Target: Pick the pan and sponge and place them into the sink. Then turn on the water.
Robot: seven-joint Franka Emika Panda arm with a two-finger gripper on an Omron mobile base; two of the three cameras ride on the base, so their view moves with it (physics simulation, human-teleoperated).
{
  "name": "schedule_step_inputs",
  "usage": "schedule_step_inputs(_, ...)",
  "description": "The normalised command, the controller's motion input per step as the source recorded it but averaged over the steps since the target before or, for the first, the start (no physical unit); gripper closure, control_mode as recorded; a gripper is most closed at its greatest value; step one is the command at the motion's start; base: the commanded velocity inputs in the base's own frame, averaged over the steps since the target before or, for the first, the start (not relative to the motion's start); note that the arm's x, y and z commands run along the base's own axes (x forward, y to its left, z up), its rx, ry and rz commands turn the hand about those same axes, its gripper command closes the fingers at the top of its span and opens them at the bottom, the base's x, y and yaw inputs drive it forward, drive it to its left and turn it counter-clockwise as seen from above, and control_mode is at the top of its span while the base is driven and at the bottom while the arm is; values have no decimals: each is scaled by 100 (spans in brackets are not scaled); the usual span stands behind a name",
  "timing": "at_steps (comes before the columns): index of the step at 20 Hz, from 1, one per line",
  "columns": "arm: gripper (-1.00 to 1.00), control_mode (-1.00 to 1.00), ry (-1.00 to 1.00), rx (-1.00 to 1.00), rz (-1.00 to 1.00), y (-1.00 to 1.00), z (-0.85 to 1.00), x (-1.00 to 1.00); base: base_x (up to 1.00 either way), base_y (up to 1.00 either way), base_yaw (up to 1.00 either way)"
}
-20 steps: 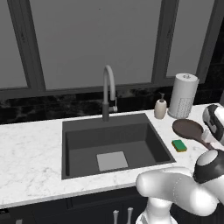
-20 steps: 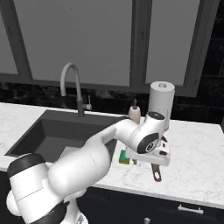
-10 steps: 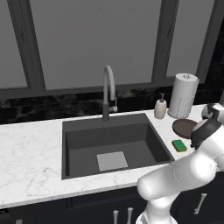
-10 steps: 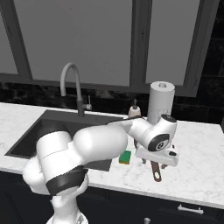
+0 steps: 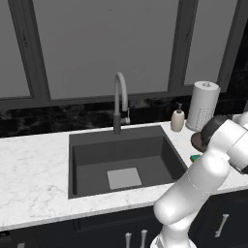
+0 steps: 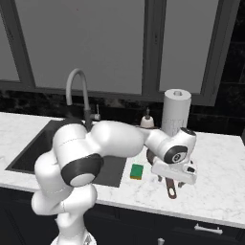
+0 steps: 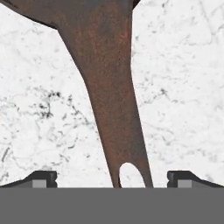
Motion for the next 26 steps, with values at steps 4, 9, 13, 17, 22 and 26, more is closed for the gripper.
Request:
schedule_step_inputs(4, -100, -100, 0, 0, 0, 0, -33, 1, 0, 0, 0)
schedule_step_inputs(9, -100, -100, 0, 0, 0, 0, -33, 2, 0, 0, 0)
schedule_step_inputs(13, -100, -100, 0, 0, 0, 0, -30, 0, 0, 0, 0)
schedule_step_inputs(17, 100, -100, 0, 0, 0, 0, -28, 0, 0, 0, 0)
schedule_step_inputs(22, 100, -100, 0, 0, 0, 0, -21, 0, 0, 0, 0)
schedule_step_inputs(26, 100, -100, 0, 0, 0, 0, -8, 0, 0, 0, 0)
